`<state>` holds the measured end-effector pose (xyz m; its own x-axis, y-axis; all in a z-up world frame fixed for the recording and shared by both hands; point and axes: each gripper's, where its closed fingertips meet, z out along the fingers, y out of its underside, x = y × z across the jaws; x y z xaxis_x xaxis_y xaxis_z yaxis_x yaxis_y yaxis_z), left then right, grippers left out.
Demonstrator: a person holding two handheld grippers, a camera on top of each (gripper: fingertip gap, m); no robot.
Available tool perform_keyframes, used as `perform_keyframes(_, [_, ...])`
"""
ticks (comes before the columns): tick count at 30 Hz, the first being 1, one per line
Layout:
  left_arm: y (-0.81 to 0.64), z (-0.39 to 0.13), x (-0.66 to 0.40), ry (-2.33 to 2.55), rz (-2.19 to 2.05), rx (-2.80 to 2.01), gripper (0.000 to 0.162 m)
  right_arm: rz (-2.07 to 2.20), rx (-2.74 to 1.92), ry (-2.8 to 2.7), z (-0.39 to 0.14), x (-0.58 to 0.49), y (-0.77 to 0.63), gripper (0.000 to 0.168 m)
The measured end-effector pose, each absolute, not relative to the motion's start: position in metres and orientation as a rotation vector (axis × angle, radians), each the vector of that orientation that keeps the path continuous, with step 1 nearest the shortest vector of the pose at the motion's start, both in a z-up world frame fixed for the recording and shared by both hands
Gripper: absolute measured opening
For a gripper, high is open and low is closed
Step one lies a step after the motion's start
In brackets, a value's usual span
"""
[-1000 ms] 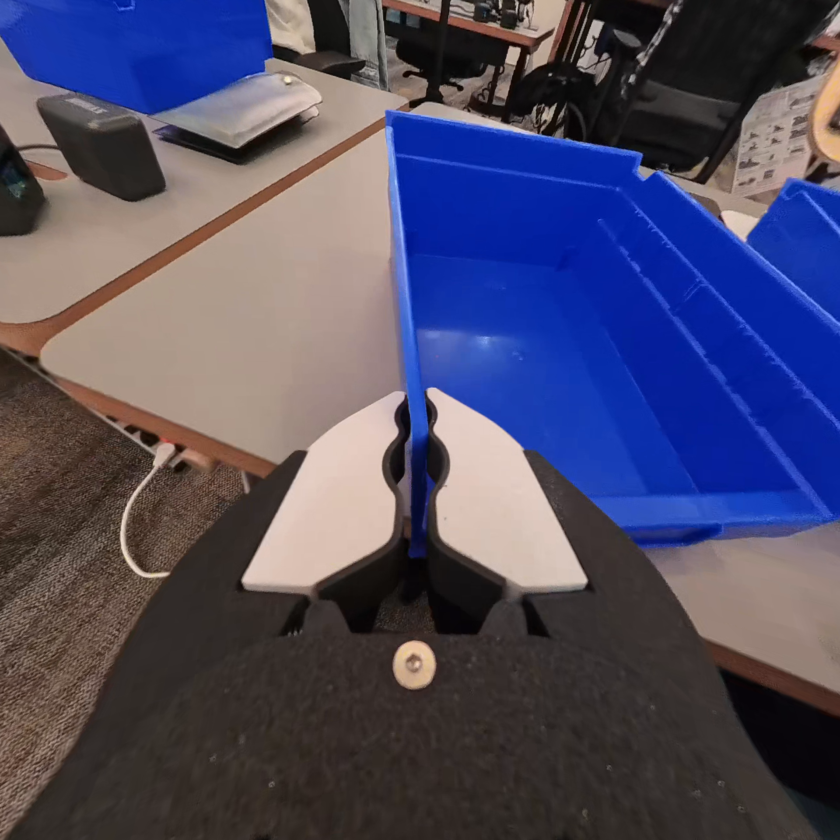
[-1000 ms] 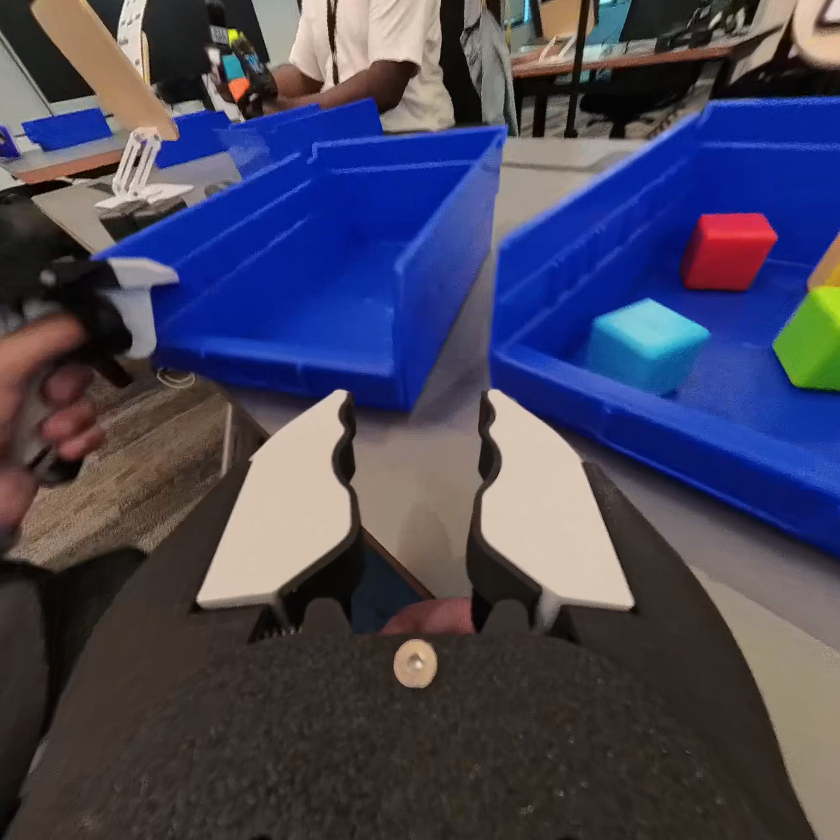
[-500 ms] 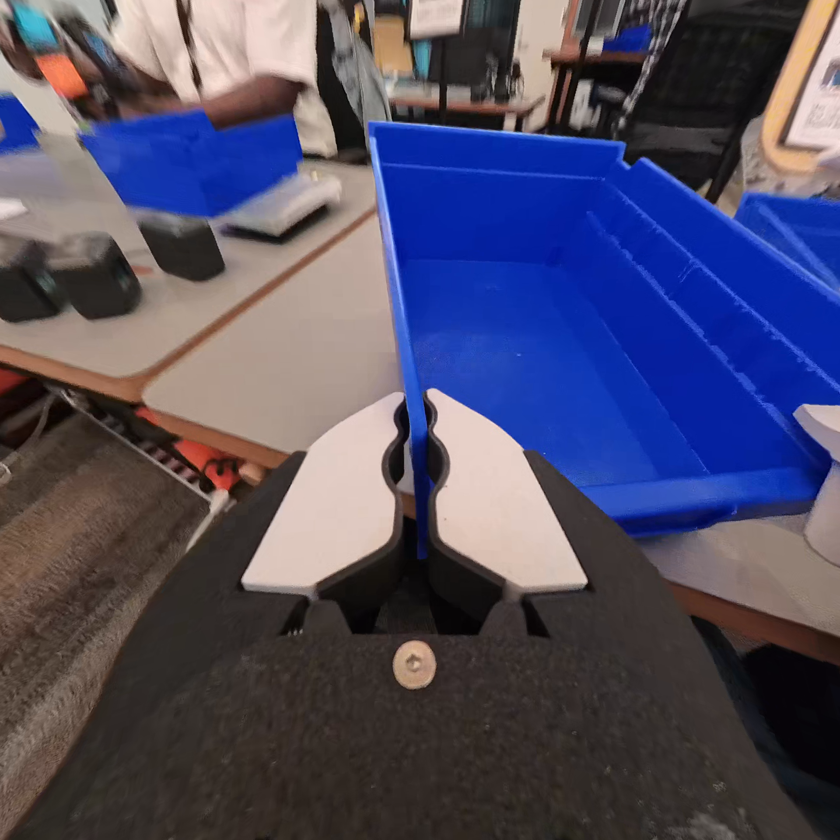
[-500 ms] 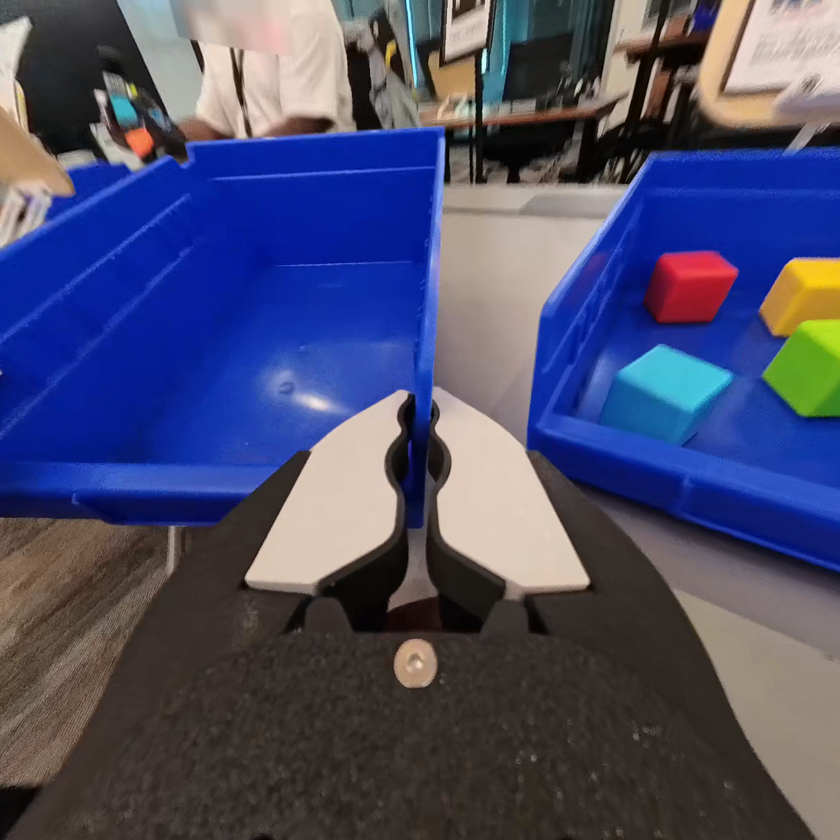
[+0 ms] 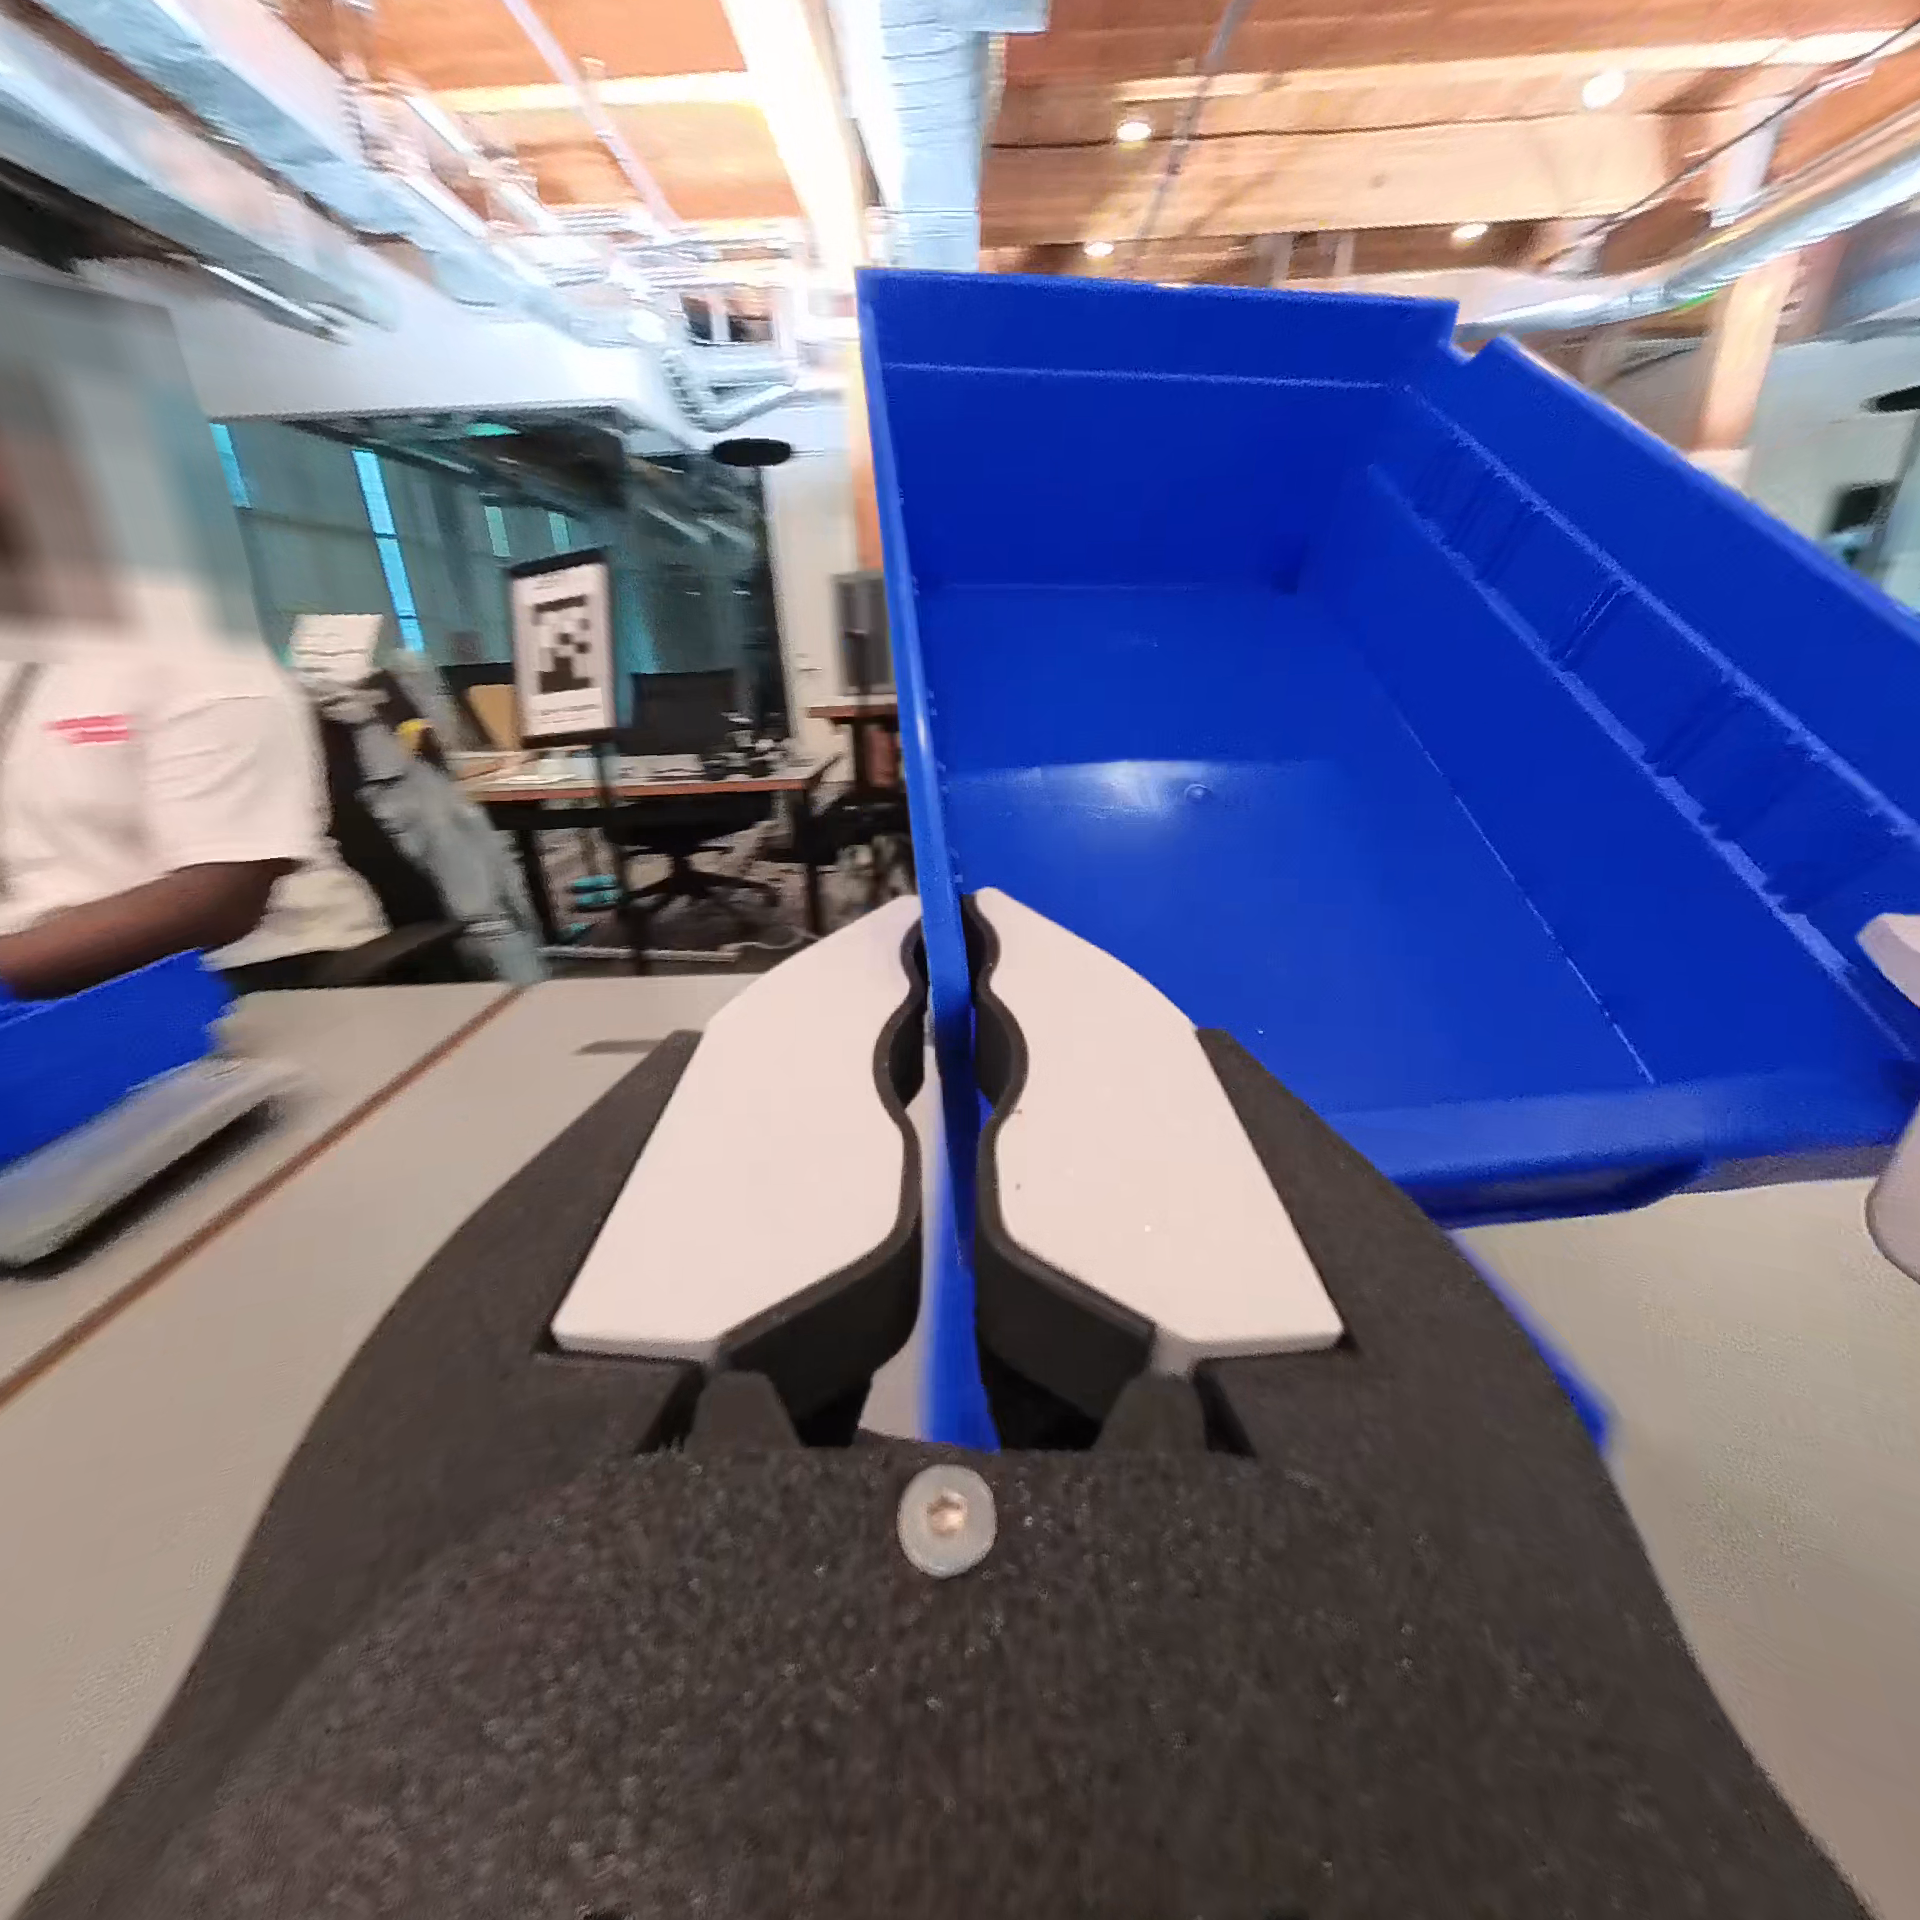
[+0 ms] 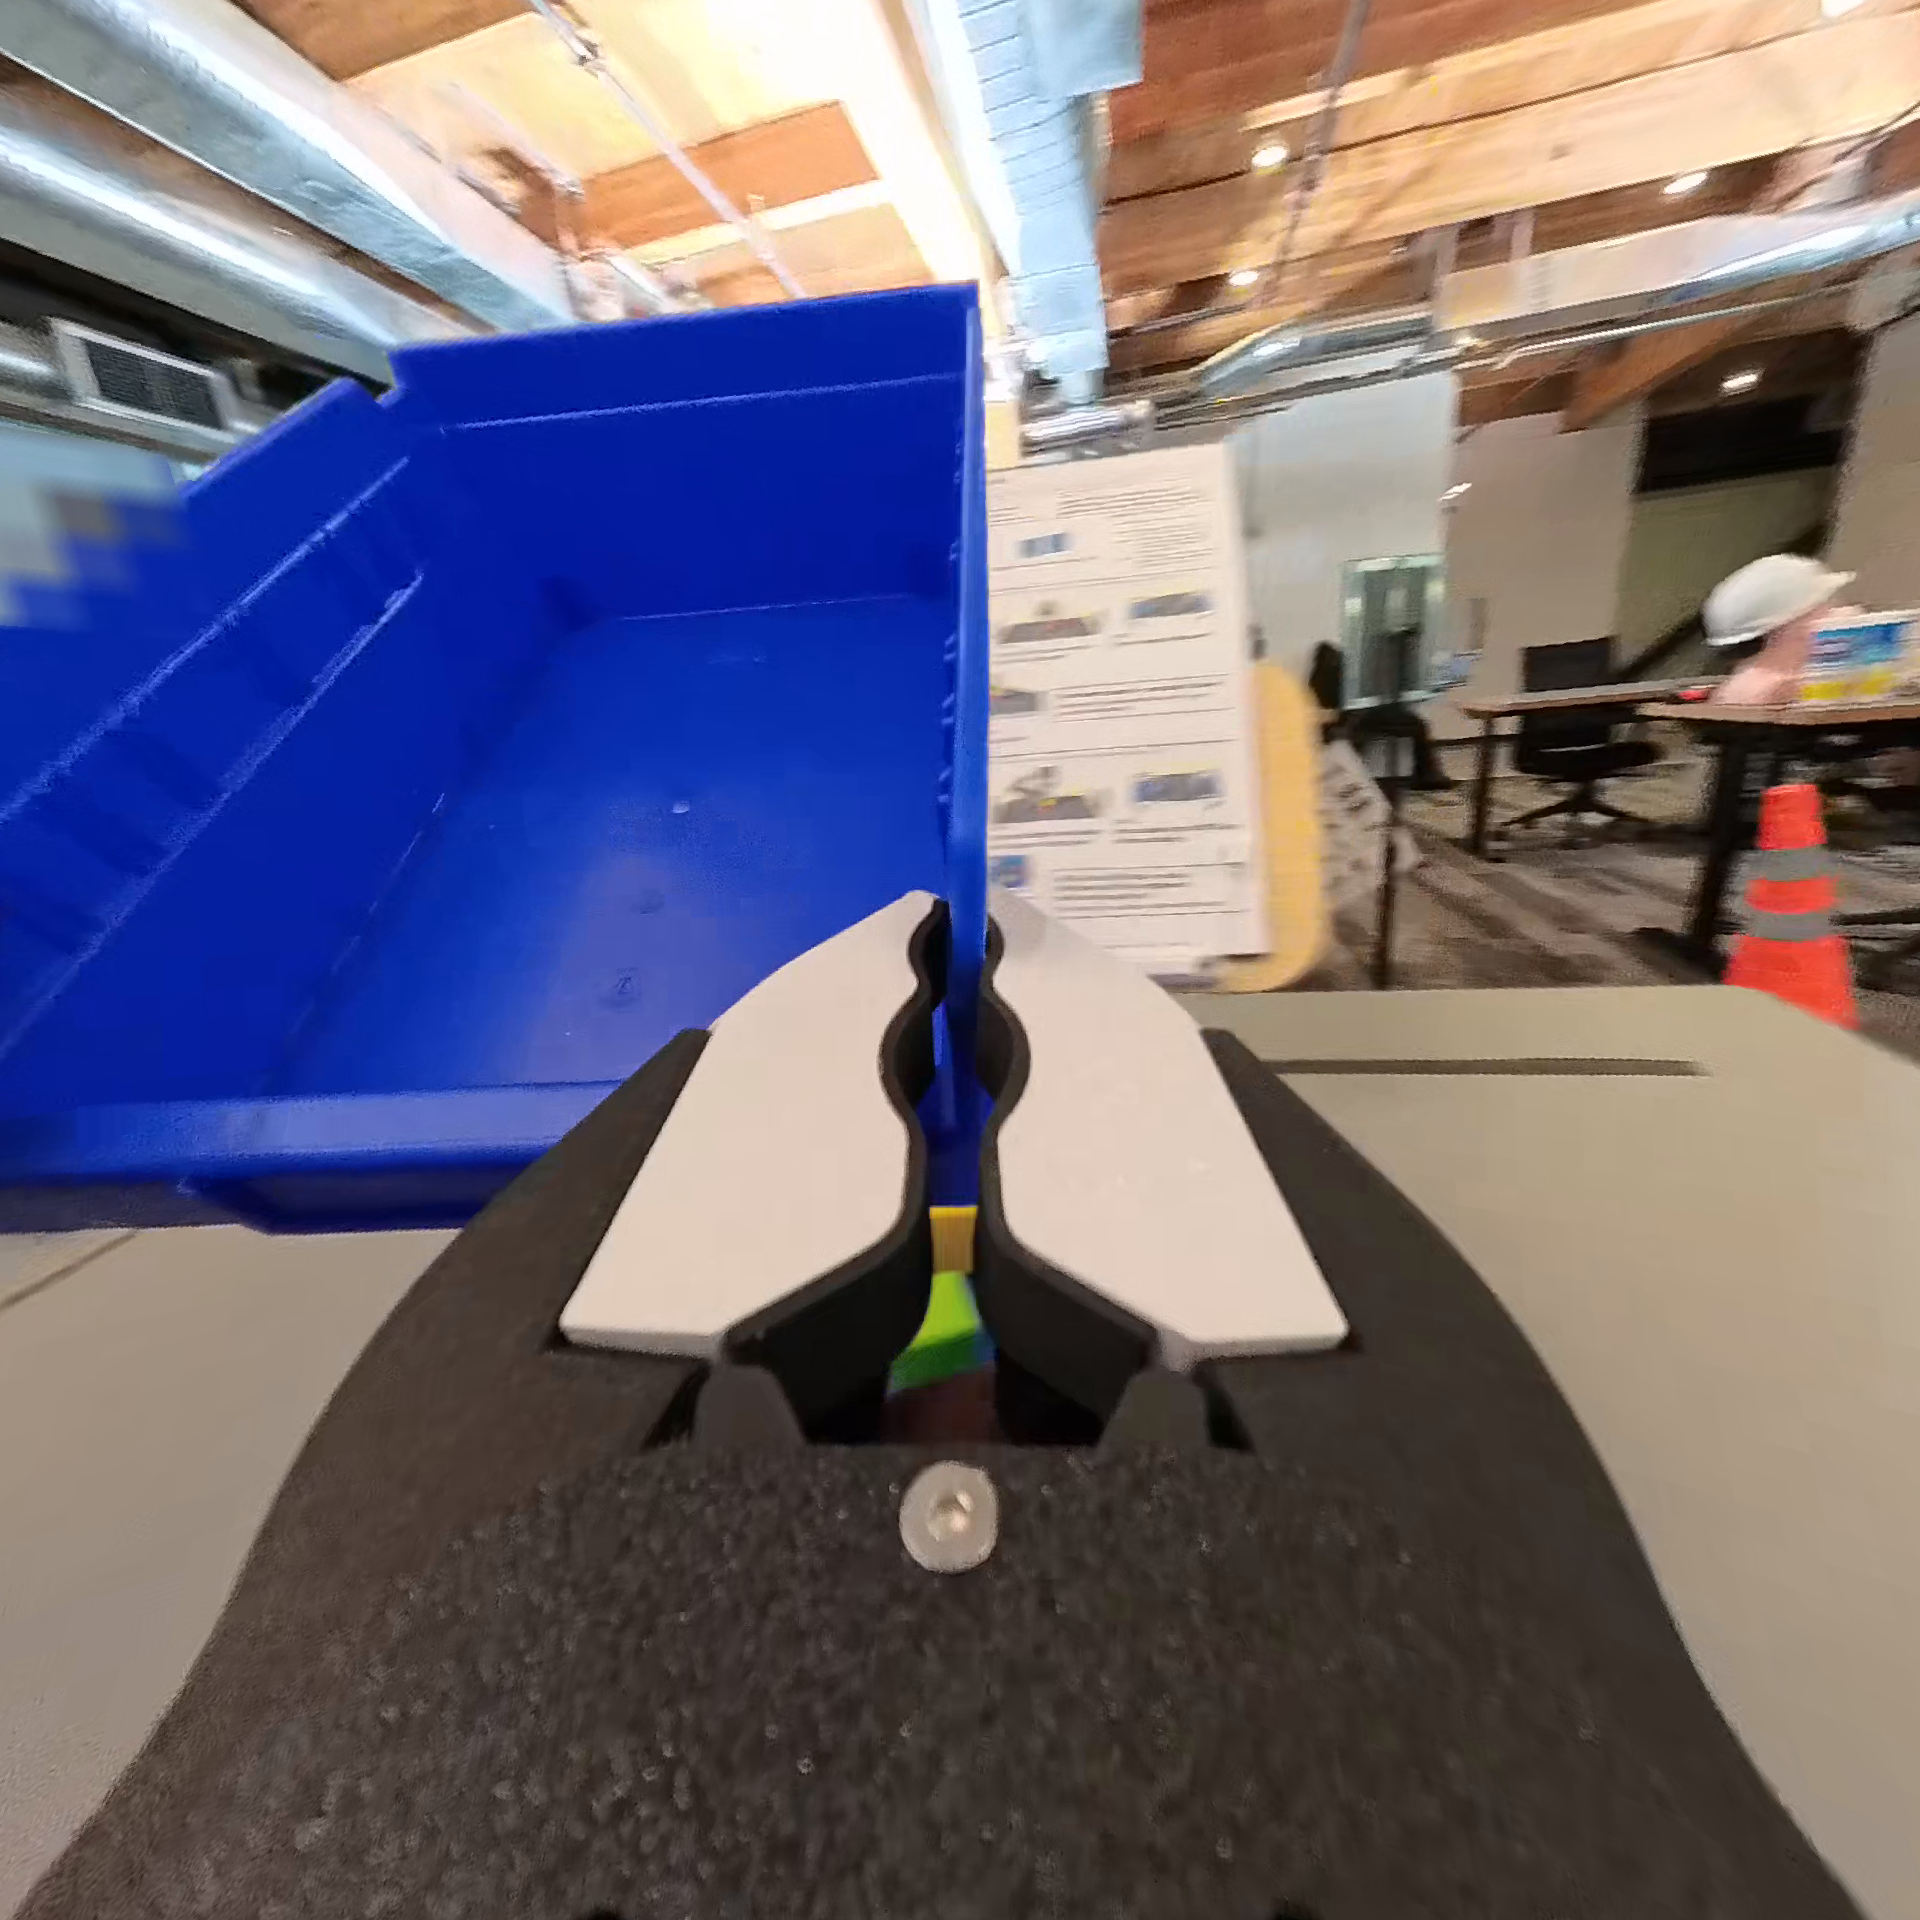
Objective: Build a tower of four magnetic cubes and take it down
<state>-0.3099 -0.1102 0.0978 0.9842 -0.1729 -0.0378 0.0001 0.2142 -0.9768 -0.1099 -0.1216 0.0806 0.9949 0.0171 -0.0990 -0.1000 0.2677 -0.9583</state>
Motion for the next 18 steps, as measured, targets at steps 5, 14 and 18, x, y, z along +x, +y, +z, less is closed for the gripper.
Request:
perform_keyframes(5, [-0.076, 0.091, -0.157, 0.286, -0.36, -1.391, 0.003, -0.154, -1.327, 0.183, 0.08, 0.034, -0.136, 0.003])
perform_keyframes(14, [-0.056, -0.01, 0.061, 0.45, -0.498, -1.651, 0.003, -0.137, -1.583, 0.381, -0.028, 0.236, -0.14, 0.004])
perform_keyframes(18, [-0.048, -0.057, 0.087, 0.443, -0.468, -1.754, 0.004, -0.146, -1.698, 0.36, -0.067, 0.265, -0.126, 0.003])
